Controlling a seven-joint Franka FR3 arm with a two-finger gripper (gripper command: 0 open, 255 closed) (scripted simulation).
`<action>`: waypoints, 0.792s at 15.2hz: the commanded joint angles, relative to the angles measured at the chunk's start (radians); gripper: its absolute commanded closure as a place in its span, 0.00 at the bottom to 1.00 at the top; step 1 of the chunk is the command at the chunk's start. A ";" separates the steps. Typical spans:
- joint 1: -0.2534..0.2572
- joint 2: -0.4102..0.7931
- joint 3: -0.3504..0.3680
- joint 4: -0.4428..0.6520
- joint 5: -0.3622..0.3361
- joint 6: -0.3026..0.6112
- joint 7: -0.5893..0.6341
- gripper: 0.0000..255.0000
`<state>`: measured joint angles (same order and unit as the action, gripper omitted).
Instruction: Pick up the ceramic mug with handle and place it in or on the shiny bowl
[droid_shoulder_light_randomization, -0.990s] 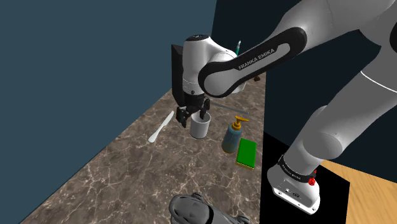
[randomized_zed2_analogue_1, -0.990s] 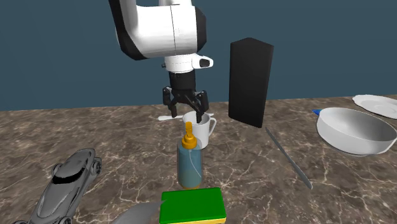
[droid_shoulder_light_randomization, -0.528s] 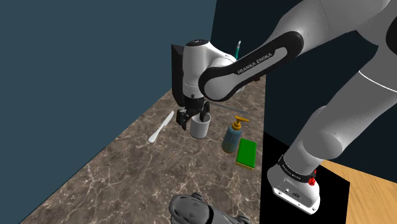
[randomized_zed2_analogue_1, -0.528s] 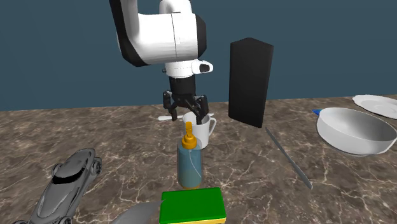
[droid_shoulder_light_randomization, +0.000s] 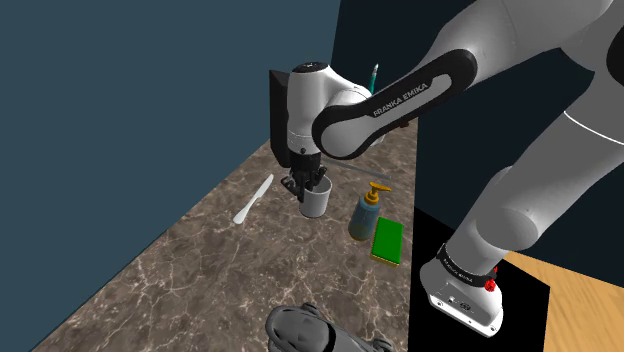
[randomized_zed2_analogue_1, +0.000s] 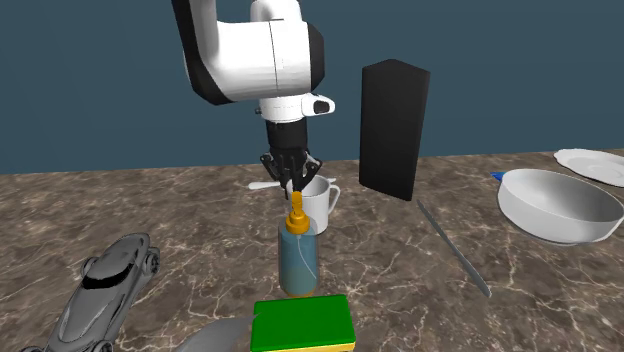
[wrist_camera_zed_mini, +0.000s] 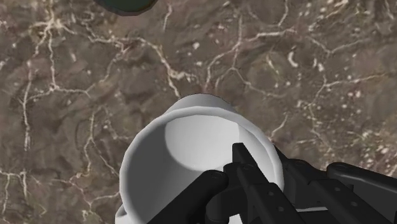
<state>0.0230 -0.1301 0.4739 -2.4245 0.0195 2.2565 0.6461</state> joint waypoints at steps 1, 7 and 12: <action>0.000 0.000 0.000 0.000 0.000 0.000 0.000 1.00; 0.002 -0.028 -0.005 0.018 0.014 -0.043 -0.012 1.00; 0.005 -0.069 -0.013 0.052 0.032 -0.115 -0.029 1.00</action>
<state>0.0271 -0.1936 0.4611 -2.3799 0.0490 2.1546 0.6173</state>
